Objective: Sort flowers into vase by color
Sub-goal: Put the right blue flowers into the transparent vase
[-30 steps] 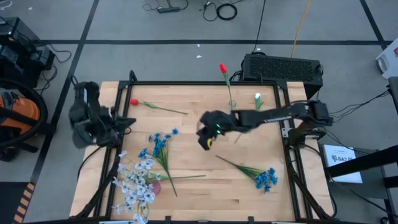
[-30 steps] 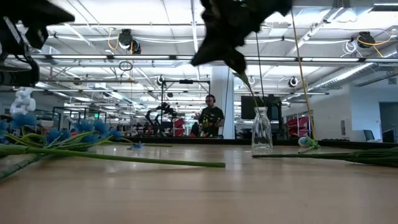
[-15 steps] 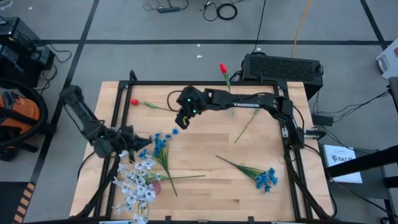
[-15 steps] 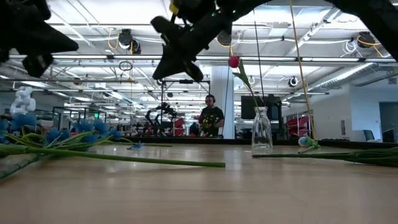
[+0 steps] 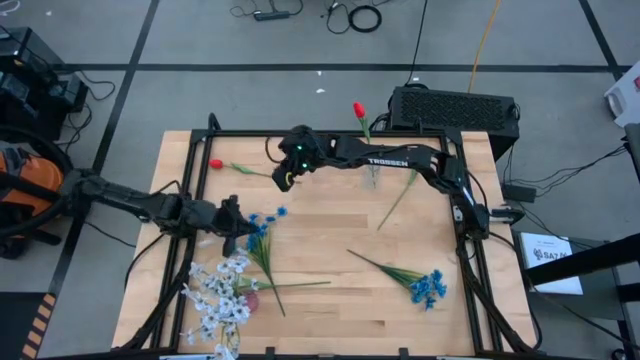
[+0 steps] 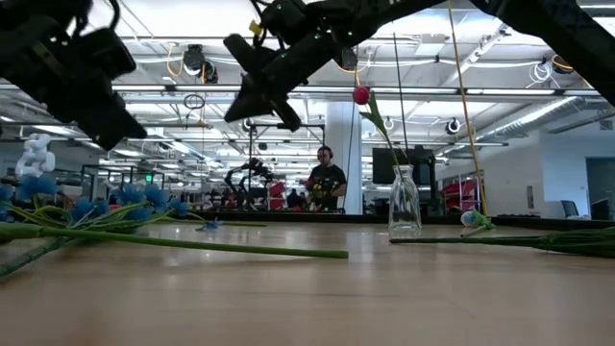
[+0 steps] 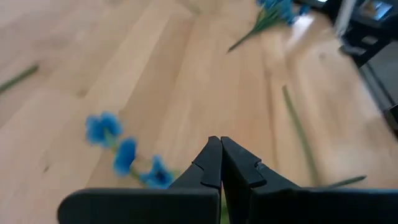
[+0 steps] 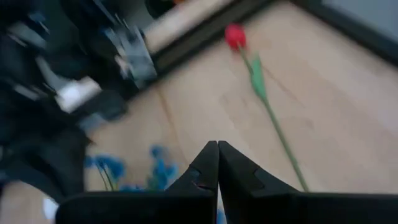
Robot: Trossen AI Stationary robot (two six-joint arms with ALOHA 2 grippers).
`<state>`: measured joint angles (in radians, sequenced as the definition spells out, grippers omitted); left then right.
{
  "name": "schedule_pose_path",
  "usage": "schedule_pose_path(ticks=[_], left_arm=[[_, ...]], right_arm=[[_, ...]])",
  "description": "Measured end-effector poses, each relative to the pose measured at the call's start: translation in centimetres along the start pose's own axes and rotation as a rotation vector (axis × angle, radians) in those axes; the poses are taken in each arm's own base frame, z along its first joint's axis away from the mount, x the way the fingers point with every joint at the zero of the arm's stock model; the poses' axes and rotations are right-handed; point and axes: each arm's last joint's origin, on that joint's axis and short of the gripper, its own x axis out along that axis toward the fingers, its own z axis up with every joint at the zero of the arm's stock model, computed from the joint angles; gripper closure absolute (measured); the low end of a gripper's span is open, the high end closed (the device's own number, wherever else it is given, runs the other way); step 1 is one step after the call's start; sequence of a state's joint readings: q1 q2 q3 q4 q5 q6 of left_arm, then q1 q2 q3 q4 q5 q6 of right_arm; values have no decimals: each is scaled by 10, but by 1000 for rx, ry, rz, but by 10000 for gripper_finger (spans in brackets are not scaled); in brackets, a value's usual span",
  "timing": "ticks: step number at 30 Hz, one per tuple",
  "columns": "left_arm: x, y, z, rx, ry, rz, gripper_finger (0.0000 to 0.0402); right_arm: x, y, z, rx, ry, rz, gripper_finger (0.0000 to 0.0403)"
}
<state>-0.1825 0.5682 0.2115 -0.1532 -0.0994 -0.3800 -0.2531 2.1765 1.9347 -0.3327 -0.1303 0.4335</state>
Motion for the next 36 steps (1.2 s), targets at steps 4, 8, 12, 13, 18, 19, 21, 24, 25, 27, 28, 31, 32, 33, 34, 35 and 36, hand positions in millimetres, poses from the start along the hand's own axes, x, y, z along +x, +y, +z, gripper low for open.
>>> schedule_pose_path(ticks=[4, 8, 12, 13, 18, 19, 21, 24, 25, 27, 28, 31, 32, 33, 34, 35, 36], left_arm=[[0, 7, -3, -77, 46, 22, 397], [0, 9, -2, -104, 40, 45, 397], [0, 11, -2, -114, 22, 98, 398], [0, 12, -2, -116, 20, 106, 398], [0, 12, -2, -146, 21, 111, 398], [0, 12, -3, -163, 24, 114, 398], [0, 12, -3, -168, 28, 117, 398], [0, 12, -3, -195, 23, 121, 398], [0, 12, -3, -205, 21, 123, 398], [0, 12, -3, -219, 19, 124, 398], [0, 12, -3, -220, 20, 124, 398], [0, 12, -3, -220, 19, 124, 398], [0, 12, -3, -220, 19, 124, 398], [0, 12, -3, -220, 19, 124, 398], [0, 12, -3, -220, 19, 124, 398], [0, 12, -3, -220, 19, 124, 398], [0, 12, -3, -219, 19, 124, 398]], right_arm=[[-1, 5, 11, -26, -116, 53, 403], [-1, 9, 15, -104, -165, 72, 403], [-1, 11, 14, -185, -173, 48, 403], [-1, 11, 13, -197, -171, 32, 403], [-1, 9, 13, -233, -169, 7, 403], [-1, 7, 13, -237, -164, 1, 403], [-1, 4, 11, -250, -141, -34, 403], [0, 0, 6, -249, -90, -108, 403], [0, -1, 4, -248, -69, -115, 403], [0, -3, 0, -242, -26, -128, 403], [0, -4, -3, -230, 3, -136, 403], [-3, -8, -15, -184, 133, -175, 403], [-5, -9, -20, -170, 186, -192, 403], [-6, -9, -25, -154, 234, -209, 403], [-8, -10, -29, -132, 279, -227, 403], [-10, -10, -35, -105, 330, -249, 403], [-14, -9, -40, -79, 381, -272, 403]])
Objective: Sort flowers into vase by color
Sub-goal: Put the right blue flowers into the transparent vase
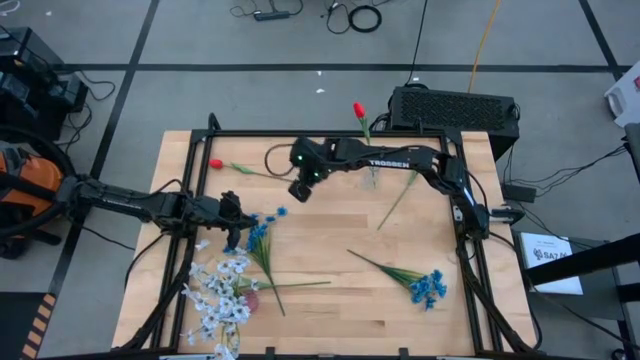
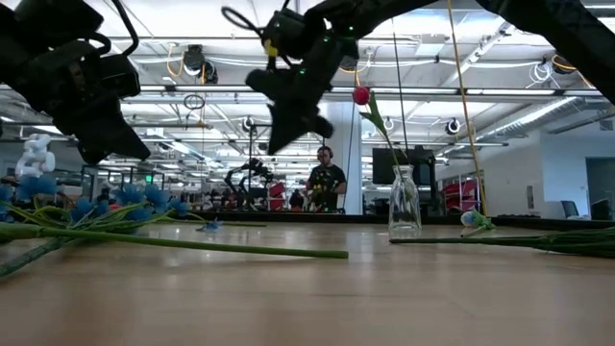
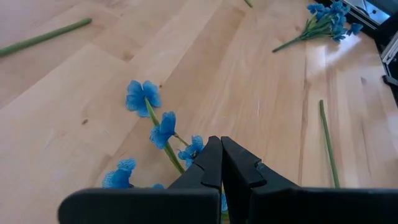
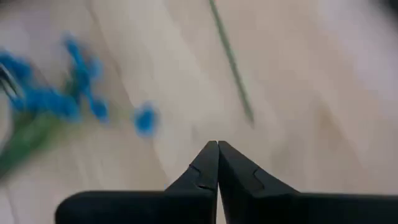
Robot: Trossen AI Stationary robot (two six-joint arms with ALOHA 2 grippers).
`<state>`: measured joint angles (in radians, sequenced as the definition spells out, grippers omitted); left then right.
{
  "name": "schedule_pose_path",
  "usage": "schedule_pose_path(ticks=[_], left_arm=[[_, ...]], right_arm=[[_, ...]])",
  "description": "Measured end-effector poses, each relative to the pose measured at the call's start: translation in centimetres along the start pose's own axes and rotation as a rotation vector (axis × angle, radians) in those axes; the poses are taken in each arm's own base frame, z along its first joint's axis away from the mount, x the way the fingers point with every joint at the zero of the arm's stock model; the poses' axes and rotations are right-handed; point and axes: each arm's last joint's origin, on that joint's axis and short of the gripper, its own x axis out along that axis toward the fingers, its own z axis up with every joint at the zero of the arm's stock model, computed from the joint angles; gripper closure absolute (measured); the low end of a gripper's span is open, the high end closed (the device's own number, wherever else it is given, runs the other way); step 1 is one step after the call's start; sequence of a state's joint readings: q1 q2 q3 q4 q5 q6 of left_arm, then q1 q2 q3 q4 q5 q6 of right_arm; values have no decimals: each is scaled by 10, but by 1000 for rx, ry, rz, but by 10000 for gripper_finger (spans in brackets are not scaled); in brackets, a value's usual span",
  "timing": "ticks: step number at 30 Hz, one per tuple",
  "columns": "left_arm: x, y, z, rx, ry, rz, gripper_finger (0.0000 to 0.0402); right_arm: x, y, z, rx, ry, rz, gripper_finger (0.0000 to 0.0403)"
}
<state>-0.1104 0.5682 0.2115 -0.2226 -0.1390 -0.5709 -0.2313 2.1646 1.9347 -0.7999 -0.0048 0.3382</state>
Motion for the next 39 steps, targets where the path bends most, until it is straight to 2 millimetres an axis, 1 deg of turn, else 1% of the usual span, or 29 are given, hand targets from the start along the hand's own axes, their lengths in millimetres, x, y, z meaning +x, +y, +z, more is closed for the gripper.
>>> schedule_pose_path(ticks=[2, 4, 7, 9, 13, 16, 21, 23, 26, 31, 34, 37, 39], left_arm=[[0, 0, 0, 1, 3, 2, 398], [0, 0, 0, 1, 4, 3, 398], [0, 0, 0, 1, 5, 3, 398], [0, 0, -1, 1, 7, 4, 398], [0, 0, -2, 3, 24, -7, 398], [0, 1, -3, 8, 52, -19, 398], [0, 1, -6, 12, 97, -37, 398], [0, 1, -6, 14, 102, -44, 398], [0, 1, -7, 29, 117, -55, 398], [-1, 1, -8, 67, 126, -62, 398], [-1, 1, -8, 67, 129, -62, 398], [-1, 1, -8, 67, 130, -62, 398], [-1, 1, -8, 67, 130, -62, 398]], right_arm=[[-2, 4, -11, 34, 81, -36, 403], [-4, 13, -19, 53, 112, -88, 403], [-14, 33, -31, 65, 106, -156, 403], [-23, 45, -38, 92, 85, -161, 403], [-39, 63, -61, 206, 67, -195, 403], [-53, 73, -88, 351, 17, -268, 403], [-78, 92, -143, 596, 0, -256, 403], [-88, 100, -166, 681, 26, -238, 403], [-98, 114, -198, 773, 126, -195, 403], [-97, 135, -246, 838, 347, -207, 403], [-95, 142, -269, 869, 421, -247, 403], [-95, 149, -285, 900, 428, -250, 403], [-96, 153, -294, 883, 446, -231, 403]])
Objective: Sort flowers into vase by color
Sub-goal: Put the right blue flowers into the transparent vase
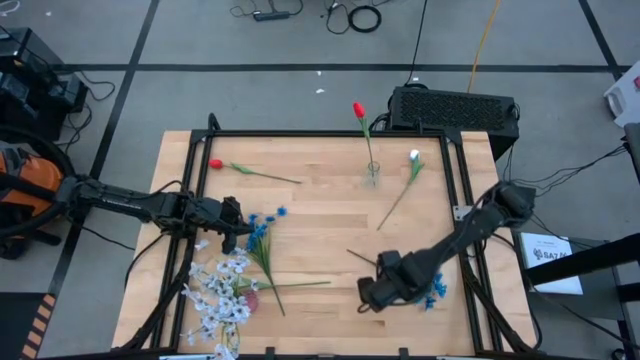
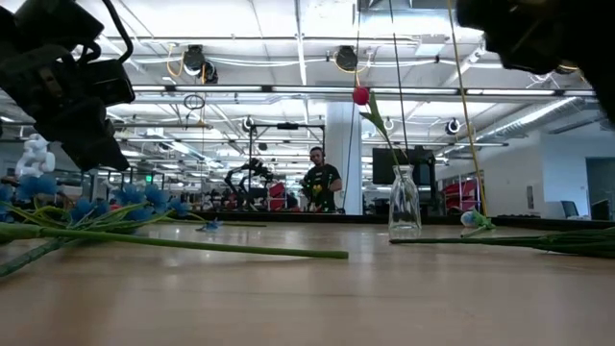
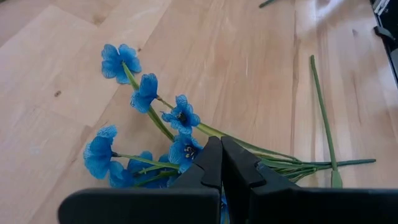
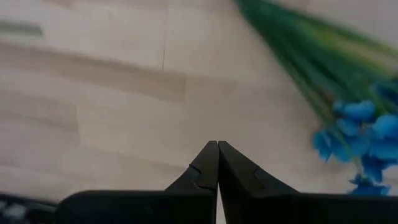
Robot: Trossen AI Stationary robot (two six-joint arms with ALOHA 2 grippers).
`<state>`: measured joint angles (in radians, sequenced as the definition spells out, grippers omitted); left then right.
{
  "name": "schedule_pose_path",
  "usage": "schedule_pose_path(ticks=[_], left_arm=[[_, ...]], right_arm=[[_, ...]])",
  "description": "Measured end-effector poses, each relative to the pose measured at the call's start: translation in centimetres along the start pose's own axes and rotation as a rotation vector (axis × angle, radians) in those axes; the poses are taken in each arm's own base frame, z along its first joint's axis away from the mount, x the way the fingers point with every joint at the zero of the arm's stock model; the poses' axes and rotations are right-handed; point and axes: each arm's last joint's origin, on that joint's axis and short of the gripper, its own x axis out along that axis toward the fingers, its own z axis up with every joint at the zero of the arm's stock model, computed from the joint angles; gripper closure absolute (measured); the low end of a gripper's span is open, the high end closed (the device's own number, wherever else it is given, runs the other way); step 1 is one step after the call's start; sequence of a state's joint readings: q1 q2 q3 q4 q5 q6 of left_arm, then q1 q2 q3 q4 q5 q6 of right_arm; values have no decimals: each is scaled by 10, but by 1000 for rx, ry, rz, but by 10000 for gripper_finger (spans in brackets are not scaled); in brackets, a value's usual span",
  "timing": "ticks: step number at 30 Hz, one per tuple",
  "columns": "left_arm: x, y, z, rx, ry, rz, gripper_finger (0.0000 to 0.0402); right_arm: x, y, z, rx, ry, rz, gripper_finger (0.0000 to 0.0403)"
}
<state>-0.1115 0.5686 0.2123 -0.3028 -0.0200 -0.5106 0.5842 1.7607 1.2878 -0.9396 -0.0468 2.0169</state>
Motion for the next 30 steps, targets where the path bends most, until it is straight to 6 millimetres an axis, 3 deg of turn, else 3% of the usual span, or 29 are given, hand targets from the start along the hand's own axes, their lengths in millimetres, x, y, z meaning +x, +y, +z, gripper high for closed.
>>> schedule_pose_path(ticks=[8, 16, 21, 26, 30], left_arm=[[0, 0, 0, 0, 0, 0, 398], [0, 0, 0, -7, -1, -1, 398], [0, 0, 1, -8, -8, -2, 398], [0, 0, 3, -61, -45, 18, 398], [0, -1, 5, -84, -66, 12, 398]], right_arm=[[26, -29, -9, -125, 100, -150, 403], [56, -63, 16, -251, 103, -344, 403], [58, -81, 48, -334, -93, -524, 403], [54, -75, 66, -531, -371, -508, 403], [51, -70, 71, -411, -395, -471, 403]])
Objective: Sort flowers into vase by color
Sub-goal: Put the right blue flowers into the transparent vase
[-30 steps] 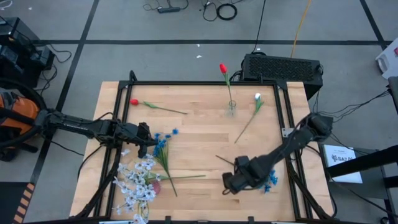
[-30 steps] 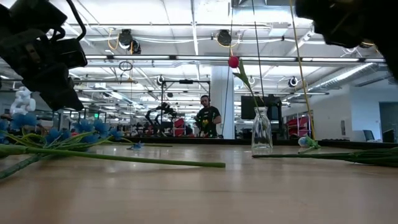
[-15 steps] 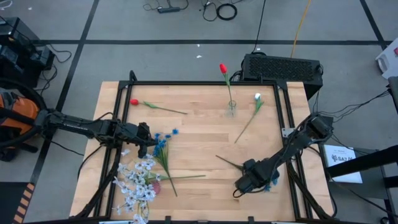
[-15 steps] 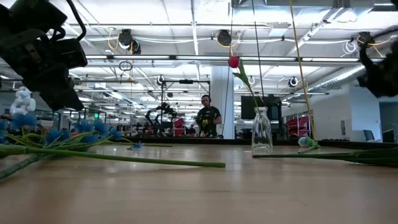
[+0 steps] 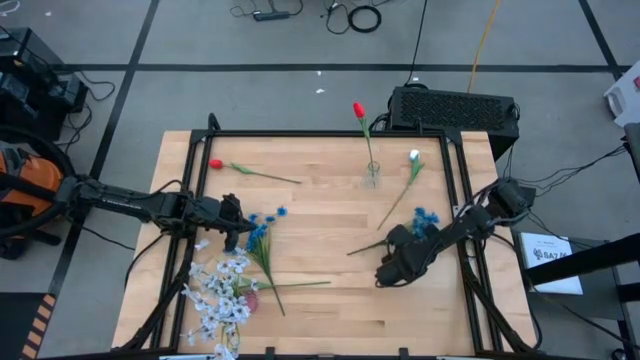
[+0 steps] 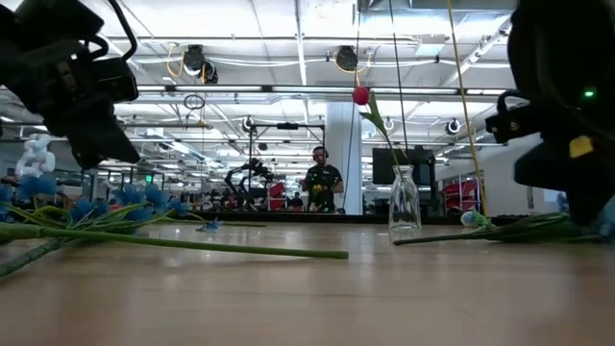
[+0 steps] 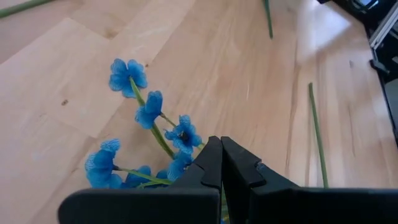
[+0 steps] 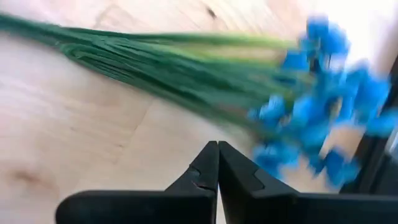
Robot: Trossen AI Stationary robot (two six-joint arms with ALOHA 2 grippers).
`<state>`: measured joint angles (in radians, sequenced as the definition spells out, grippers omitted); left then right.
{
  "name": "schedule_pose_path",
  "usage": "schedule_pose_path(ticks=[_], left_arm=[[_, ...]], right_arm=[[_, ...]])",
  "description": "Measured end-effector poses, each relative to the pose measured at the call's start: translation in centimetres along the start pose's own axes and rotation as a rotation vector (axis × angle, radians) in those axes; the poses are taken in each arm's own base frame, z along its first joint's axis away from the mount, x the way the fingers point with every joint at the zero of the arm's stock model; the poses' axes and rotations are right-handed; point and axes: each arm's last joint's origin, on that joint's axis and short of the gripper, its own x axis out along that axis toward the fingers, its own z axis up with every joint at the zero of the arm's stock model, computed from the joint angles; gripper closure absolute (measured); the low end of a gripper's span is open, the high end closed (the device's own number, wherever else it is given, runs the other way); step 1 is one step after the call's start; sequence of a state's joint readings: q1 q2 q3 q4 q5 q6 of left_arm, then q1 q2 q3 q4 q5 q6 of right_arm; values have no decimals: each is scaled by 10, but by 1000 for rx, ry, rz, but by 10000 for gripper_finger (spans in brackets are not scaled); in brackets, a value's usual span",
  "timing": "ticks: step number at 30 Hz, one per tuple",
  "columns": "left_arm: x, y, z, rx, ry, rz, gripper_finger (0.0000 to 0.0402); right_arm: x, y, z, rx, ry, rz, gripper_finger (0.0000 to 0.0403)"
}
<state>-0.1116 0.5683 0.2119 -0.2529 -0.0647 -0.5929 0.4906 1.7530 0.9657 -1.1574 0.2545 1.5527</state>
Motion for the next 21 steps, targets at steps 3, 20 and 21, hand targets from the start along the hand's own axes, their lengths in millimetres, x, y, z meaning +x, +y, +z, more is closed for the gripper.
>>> schedule_pose_path(ticks=[3, 20, 21], left_arm=[[0, 0, 0, -4, -6, 0, 398], [0, 1, 1, 32, -28, 36, 398], [0, 1, 1, 32, -28, 35, 398]], right_arm=[[-5, -3, 1, 233, 53, 19, 403], [-27, -40, 21, 918, 125, 303, 390], [-25, -37, 23, 936, 130, 306, 384]])
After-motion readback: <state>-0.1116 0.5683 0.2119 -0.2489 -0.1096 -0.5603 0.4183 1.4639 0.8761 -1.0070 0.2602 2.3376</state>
